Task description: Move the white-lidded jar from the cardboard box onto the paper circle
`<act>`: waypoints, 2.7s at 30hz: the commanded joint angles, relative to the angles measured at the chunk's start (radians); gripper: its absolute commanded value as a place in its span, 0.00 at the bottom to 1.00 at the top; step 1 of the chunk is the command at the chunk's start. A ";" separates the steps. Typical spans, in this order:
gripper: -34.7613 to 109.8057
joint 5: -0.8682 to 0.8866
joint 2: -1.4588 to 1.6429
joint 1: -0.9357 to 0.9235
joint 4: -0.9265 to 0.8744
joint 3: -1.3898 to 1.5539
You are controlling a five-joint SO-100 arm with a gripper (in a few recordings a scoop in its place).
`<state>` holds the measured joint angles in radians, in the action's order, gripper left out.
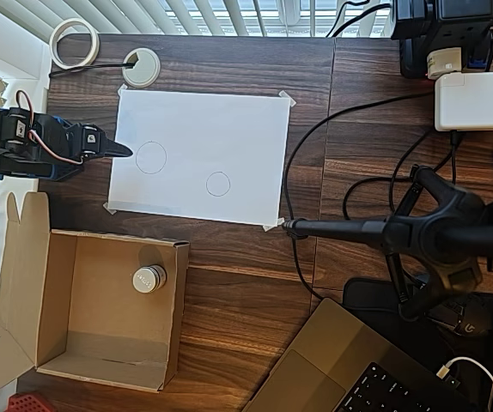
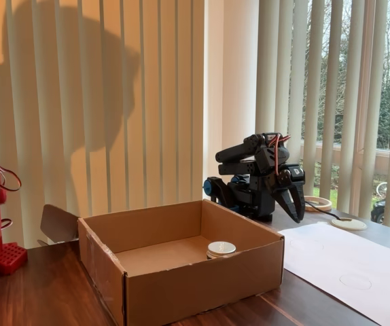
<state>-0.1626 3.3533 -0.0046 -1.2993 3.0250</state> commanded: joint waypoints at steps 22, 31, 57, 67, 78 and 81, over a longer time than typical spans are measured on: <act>0.24 -0.020 0.061 0.005 -0.028 -0.003; 0.24 -0.020 0.061 0.005 -0.028 -0.003; 0.24 -0.020 0.061 0.005 -0.028 -0.003; 0.24 -0.020 0.061 0.005 -0.028 -0.003; 0.24 -0.020 0.061 0.005 -0.028 -0.003; 0.31 -0.023 0.061 0.006 -0.028 -0.003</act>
<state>-0.1626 3.3533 -0.0046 -1.2993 3.0250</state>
